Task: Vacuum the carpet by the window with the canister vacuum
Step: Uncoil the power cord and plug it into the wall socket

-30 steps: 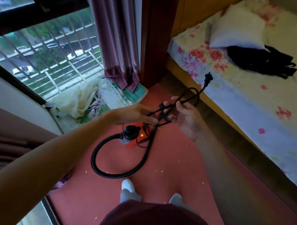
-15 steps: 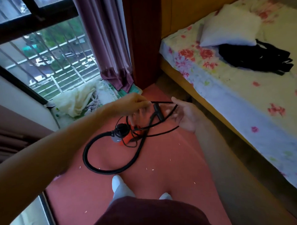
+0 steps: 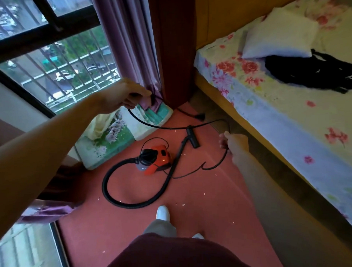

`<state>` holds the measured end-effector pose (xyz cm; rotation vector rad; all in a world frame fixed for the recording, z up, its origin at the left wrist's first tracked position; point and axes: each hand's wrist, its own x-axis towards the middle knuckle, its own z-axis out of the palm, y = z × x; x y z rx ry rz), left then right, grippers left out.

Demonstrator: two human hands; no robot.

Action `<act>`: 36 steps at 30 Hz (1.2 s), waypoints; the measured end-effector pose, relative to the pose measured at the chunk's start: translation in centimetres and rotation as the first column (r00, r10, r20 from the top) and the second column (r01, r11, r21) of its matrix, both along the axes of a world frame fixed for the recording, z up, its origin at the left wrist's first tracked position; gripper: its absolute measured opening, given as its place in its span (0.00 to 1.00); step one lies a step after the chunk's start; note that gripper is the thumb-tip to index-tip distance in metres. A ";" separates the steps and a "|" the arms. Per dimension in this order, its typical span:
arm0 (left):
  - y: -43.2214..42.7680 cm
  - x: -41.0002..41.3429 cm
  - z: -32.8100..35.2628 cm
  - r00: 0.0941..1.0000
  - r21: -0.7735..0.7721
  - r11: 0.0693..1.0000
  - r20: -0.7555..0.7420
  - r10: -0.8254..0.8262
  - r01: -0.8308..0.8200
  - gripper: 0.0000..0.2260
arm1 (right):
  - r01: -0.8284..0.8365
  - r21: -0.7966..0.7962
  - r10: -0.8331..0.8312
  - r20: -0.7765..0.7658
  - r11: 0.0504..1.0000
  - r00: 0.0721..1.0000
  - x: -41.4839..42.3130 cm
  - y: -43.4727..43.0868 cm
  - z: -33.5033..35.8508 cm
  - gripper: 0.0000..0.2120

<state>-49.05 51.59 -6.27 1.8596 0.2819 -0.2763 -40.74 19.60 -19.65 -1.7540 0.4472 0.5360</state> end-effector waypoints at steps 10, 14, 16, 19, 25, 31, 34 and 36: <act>0.1 9.1 0.5 0.991 -0.429 0.898 0.126 -0.044 0.095 0.14 | -0.242 0.112 0.235 0.074 0.964 0.969 3.3 5.6 3.6 0.20; -1.7 11.6 -0.5 0.984 -0.302 0.938 0.103 -0.146 0.171 0.15 | -0.144 0.708 0.099 0.105 0.692 0.990 7.7 9.6 10.3 0.24; -2.3 12.8 -1.5 0.981 -0.277 0.942 0.099 -0.168 0.189 0.15 | -0.120 0.762 0.039 0.123 0.636 0.992 10.5 10.5 12.0 0.26; -2.7 14.8 -3.6 0.980 -0.246 0.948 0.064 -0.191 0.201 0.15 | -0.048 0.736 -0.036 0.098 0.676 0.995 14.9 10.8 11.5 0.22; -3.6 20.4 -7.0 0.989 -0.217 0.968 -0.044 -0.138 0.126 0.20 | 0.031 0.700 -0.059 0.016 0.713 0.998 24.1 9.2 9.8 0.16; -7.2 29.0 -7.5 0.986 -0.151 0.985 -0.159 0.057 -0.081 0.21 | -0.144 0.601 0.160 0.028 0.786 0.987 32.3 8.2 7.8 0.14; -8.5 31.9 -8.6 0.965 -0.154 0.966 -0.195 0.175 -0.206 0.16 | -0.186 0.599 0.218 0.020 0.779 0.976 35.6 8.4 7.9 0.13; -8.5 33.4 -9.2 0.944 -0.173 0.939 -0.199 0.264 -0.299 0.13 | -0.196 0.611 0.243 0.006 0.767 0.970 37.8 8.9 7.9 0.13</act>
